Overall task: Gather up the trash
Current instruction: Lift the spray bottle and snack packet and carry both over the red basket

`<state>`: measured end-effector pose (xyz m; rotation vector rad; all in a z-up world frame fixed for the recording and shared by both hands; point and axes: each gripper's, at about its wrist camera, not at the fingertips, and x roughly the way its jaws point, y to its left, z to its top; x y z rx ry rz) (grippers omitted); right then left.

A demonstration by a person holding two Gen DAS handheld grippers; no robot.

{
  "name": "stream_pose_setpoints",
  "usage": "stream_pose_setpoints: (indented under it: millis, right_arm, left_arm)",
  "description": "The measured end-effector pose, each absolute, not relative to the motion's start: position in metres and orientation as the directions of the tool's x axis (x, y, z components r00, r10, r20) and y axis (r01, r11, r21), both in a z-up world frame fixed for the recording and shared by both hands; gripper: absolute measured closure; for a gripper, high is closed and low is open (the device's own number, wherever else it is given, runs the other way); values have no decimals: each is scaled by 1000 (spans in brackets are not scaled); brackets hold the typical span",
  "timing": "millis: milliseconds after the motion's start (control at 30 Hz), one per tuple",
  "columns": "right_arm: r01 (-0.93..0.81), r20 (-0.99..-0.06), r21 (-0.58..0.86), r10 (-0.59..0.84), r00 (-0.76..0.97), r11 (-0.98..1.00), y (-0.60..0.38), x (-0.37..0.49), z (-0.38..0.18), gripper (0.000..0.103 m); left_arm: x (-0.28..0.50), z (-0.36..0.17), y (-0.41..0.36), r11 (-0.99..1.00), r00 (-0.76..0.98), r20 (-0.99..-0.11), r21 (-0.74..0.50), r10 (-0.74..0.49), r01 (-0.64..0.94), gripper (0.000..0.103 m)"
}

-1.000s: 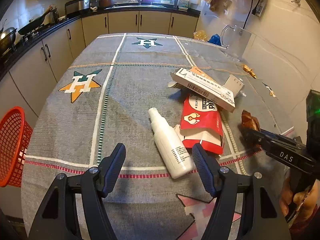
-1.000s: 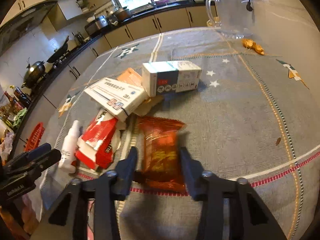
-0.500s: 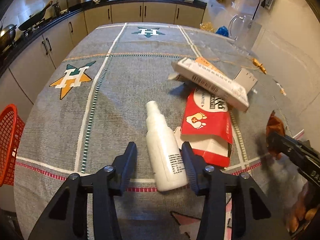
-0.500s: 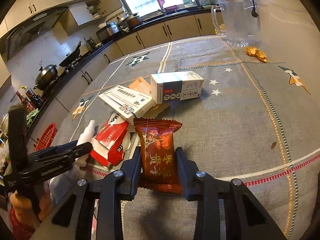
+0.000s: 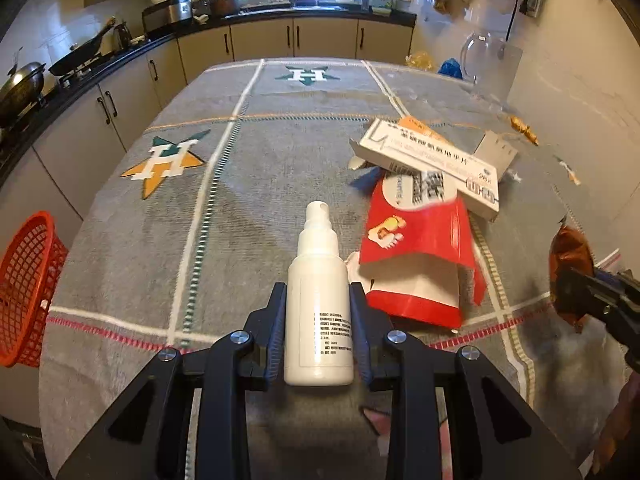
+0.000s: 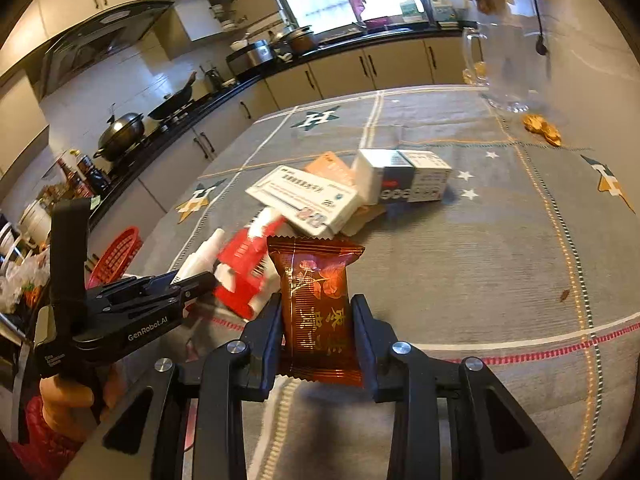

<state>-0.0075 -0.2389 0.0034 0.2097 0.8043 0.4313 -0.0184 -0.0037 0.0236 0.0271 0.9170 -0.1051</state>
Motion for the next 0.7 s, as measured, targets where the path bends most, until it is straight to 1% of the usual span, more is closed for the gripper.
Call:
stream_pose_setpoints:
  millis: [333, 700]
  right_arm:
    - [-351, -630, 300, 460, 625, 887, -208, -24, 13, 67]
    - [-358, -640, 280, 451, 622, 891, -170, -33, 12, 67]
  left_arm:
    - [-47, 45, 2, 993, 682, -727, -2, -85, 122, 74]
    - [-61, 41, 23, 992, 693, -718, 20, -71, 123, 74]
